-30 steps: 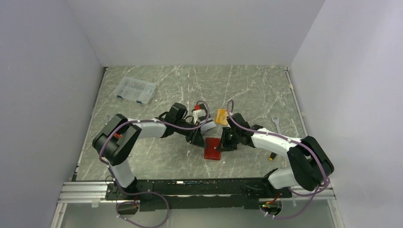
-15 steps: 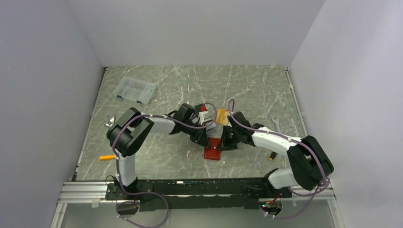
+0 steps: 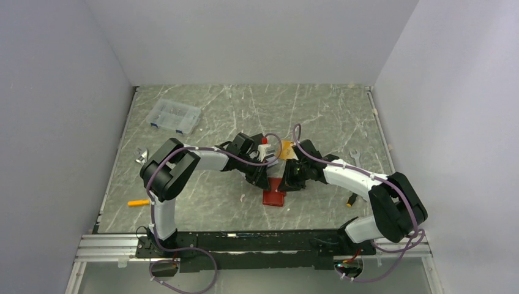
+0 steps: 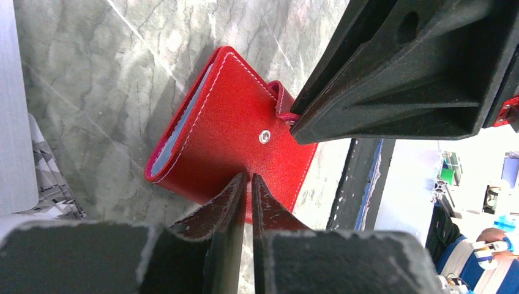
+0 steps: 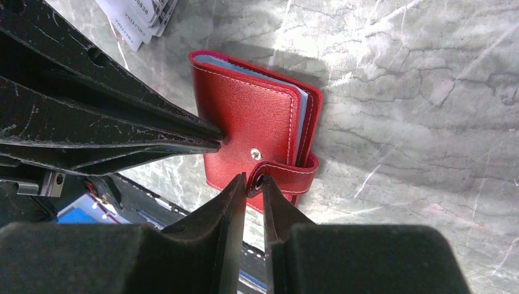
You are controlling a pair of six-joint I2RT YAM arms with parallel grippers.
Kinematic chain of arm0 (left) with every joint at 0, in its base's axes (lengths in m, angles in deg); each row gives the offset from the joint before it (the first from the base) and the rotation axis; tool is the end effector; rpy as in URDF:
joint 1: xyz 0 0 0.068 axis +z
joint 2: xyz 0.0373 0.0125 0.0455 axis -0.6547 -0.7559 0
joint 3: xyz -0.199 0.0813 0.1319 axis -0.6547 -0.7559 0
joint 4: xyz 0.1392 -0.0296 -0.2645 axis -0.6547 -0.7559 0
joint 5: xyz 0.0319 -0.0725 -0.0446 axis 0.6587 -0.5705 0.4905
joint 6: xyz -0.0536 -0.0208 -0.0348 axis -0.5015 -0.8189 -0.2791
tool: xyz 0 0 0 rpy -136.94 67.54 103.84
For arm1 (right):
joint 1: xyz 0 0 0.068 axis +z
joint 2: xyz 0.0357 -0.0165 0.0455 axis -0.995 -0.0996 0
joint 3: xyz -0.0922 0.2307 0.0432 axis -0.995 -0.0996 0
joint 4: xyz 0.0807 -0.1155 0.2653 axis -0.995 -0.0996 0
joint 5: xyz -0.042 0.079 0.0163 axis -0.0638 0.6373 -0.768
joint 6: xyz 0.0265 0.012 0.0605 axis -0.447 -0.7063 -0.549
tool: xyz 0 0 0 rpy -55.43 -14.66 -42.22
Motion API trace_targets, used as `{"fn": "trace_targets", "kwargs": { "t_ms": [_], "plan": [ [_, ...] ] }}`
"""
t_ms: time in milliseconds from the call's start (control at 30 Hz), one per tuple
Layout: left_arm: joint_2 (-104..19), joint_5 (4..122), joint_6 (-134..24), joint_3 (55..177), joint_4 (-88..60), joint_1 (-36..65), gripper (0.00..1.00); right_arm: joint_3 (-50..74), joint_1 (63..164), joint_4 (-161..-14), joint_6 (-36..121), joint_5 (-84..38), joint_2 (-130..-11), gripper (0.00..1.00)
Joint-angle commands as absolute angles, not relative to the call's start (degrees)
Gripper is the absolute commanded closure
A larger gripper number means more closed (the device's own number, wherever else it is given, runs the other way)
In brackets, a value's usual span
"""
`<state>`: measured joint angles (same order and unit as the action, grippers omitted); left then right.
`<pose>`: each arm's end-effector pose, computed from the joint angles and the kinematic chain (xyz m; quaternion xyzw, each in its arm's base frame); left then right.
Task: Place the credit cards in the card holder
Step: Close the card holder at the center of the board.
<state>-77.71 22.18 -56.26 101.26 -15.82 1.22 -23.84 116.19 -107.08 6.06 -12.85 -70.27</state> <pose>0.2751 -0.2811 0.0609 0.3295 0.8077 -0.4814 0.0855 0.2428 0.1708 0.1019 0.0537 0.9554 0.2716 0.1031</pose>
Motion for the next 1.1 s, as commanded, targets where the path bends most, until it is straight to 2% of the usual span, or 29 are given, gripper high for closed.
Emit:
{"fn": "trace_targets", "kwargs": {
  "t_ms": [0,133,433,500,600,733,900,1000,1067],
  "plan": [
    [-78.2,25.4,-54.1,101.7,-17.2,0.8,0.85,-22.5,115.9,-107.8,6.5,-12.1,-69.9,0.82],
    [-77.8,25.2,-54.2,101.5,-17.3,0.7,0.85,-22.9,115.9,-107.1,6.2,-11.6,-70.1,0.82],
    [-77.0,25.4,-54.0,100.9,-16.8,0.8,0.86,-22.5,115.6,-106.8,5.8,-11.0,-69.3,0.70],
    [-76.8,25.3,-53.9,100.9,-16.7,0.7,0.87,-22.6,115.6,-106.6,5.6,-11.0,-69.4,0.70],
    [-76.7,25.1,-53.8,100.7,-16.7,0.8,0.87,-22.9,115.6,-105.8,5.0,-10.7,-69.5,0.75],
    [-76.7,24.7,-53.8,100.7,-16.7,0.8,0.88,-23.1,115.6,-105.5,4.5,-10.7,-69.2,0.87],
    [-76.1,24.7,-53.7,100.4,-16.4,0.6,0.88,-23.0,115.6,-105.8,4.3,-10.8,-68.6,0.91],
    [-75.8,24.6,-53.6,100.4,-15.9,0.6,0.89,-23.0,115.6,-105.8,4.3,-10.9,-68.5,1.00],
    [-75.6,24.6,-53.6,100.2,-15.9,0.6,0.89,-22.9,115.6,-106.3,4.5,-11.3,-68.6,1.00]
  ]
}}
